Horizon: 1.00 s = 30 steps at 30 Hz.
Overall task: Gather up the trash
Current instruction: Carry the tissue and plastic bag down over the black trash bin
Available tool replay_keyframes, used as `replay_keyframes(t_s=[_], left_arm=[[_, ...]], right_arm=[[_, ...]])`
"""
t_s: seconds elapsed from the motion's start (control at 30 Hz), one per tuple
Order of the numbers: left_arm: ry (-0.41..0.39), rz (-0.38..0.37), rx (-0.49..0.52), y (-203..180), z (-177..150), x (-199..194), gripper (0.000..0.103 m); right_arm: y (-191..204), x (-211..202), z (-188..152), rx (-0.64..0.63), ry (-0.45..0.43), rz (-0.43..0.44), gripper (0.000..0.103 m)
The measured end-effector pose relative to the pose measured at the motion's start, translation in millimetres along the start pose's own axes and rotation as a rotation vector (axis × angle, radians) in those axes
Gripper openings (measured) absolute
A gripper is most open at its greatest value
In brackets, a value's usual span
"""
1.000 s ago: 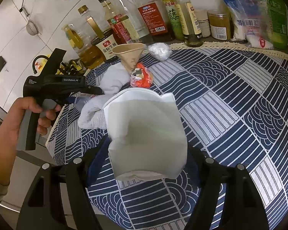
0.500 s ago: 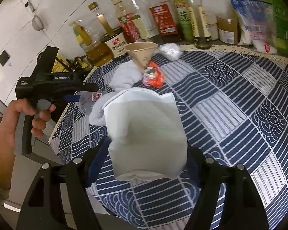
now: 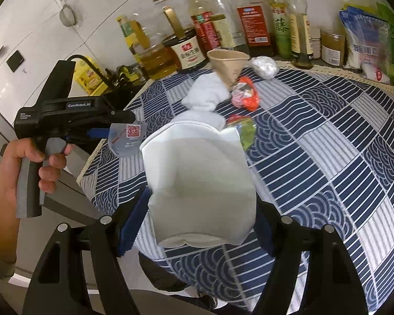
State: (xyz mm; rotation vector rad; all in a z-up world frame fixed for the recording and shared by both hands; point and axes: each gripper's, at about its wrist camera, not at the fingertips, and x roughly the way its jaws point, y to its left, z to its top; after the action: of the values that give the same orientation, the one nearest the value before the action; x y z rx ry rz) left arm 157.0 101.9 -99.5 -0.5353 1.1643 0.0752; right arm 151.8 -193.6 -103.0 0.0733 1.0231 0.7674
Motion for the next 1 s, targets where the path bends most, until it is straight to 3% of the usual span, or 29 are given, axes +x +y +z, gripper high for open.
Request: replay_keyframes(t_s=[0.5, 1.0], left_arm=[[-0.027, -0.035, -0.018, 42.2, -59.4, -45.7, 0.072], [-0.047, -0.036, -0.109, 112.7, -131.1, -87.5, 0.072]], right_arm=[[63.4, 10.7, -38.7, -0.047, 0.046, 0.024, 0.073], [132.2, 32.6, -87.4, -0.118, 0.116, 0.061, 0.072]])
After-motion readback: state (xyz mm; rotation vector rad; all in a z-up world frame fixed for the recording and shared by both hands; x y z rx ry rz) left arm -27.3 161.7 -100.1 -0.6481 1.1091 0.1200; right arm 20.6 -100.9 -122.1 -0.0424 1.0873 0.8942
